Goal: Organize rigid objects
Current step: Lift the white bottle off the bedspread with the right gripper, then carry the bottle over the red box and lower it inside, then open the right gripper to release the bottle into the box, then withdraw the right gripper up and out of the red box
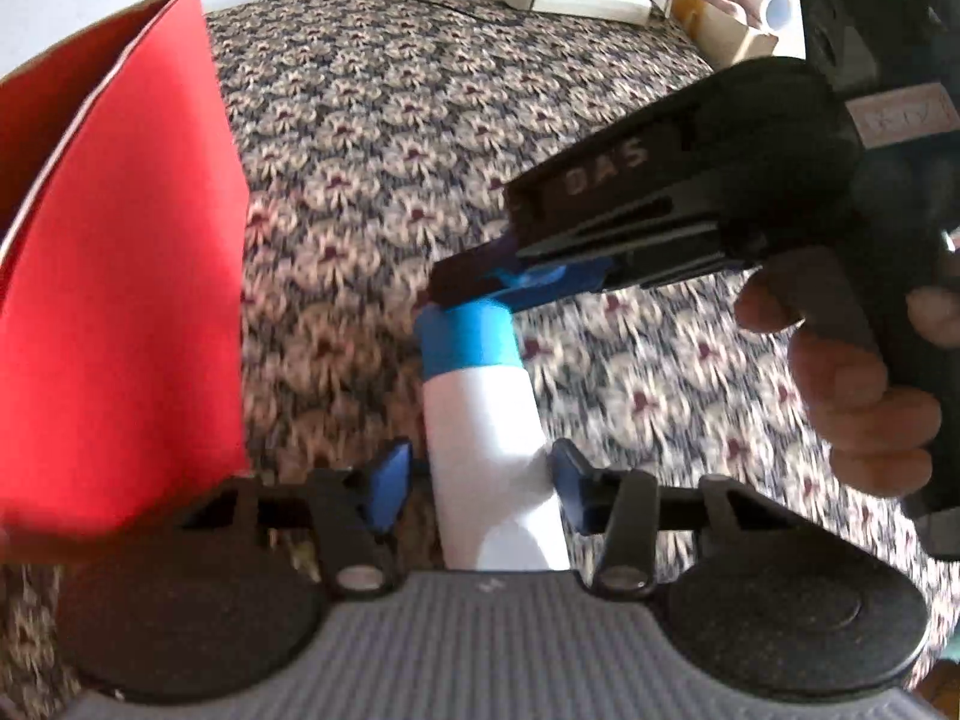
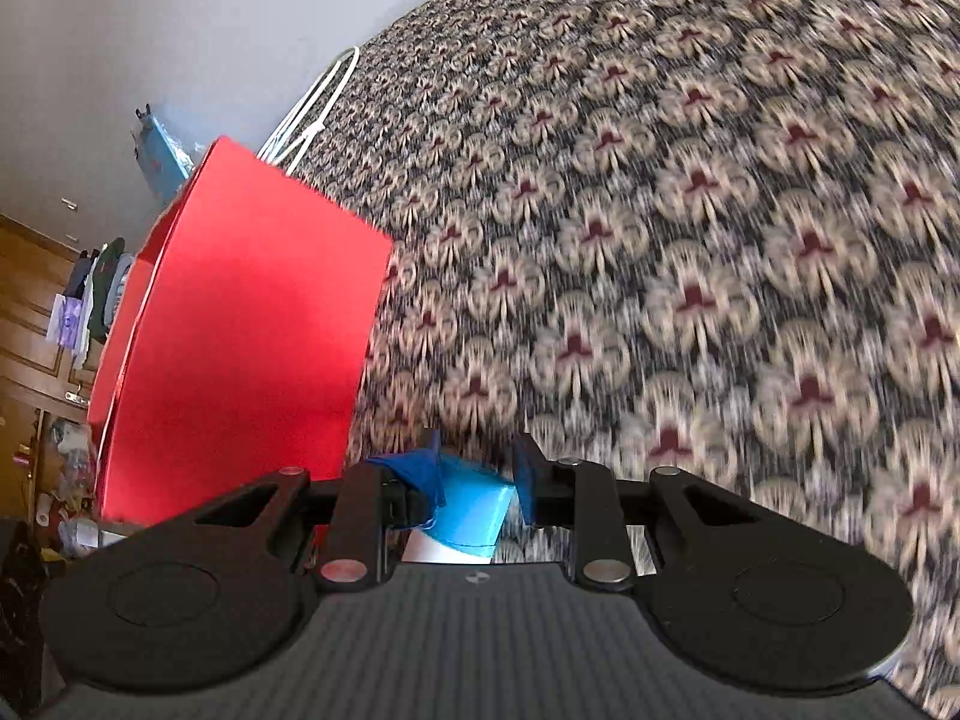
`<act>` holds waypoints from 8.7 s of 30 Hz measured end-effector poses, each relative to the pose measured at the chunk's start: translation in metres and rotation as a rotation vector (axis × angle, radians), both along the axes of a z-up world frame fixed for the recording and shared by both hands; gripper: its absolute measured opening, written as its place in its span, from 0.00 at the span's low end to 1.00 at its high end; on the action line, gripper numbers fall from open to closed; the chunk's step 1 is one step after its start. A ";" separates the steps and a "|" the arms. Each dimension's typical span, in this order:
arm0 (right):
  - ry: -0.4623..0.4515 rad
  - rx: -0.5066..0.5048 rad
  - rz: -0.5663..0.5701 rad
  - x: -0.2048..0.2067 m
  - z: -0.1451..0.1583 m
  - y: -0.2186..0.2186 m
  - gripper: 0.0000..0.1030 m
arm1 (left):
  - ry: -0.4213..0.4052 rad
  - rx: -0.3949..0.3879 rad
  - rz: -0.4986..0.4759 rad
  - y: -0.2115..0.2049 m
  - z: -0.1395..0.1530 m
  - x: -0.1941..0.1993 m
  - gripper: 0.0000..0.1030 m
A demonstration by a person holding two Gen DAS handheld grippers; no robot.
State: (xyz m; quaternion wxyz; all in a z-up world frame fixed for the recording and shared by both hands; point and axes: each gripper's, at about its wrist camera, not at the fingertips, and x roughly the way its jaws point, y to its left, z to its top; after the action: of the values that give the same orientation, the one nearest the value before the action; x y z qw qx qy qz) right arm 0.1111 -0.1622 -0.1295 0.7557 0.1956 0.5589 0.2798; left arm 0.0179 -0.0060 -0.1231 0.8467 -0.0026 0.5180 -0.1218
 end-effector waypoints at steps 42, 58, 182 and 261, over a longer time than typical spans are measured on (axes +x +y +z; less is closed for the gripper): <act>0.115 0.211 -0.173 -0.086 -0.041 -0.046 0.05 | -0.013 0.076 0.023 -0.017 -0.002 -0.039 0.35; 0.053 0.204 -0.154 -0.089 -0.037 -0.038 0.05 | -0.011 0.092 0.052 -0.019 -0.003 -0.040 0.36; -0.217 0.240 -0.251 -0.053 0.129 0.122 0.07 | -0.384 -0.090 -0.244 0.119 0.155 -0.038 0.38; -0.222 -0.056 -0.134 -0.010 0.068 0.229 0.10 | -0.146 0.161 0.082 0.208 0.064 0.042 0.41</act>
State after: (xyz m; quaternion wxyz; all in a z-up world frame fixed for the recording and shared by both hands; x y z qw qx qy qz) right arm 0.1009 0.0670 -0.0618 0.8351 0.1791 0.4649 0.2332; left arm 0.0601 0.2024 -0.0595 0.8839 0.0531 0.4624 -0.0447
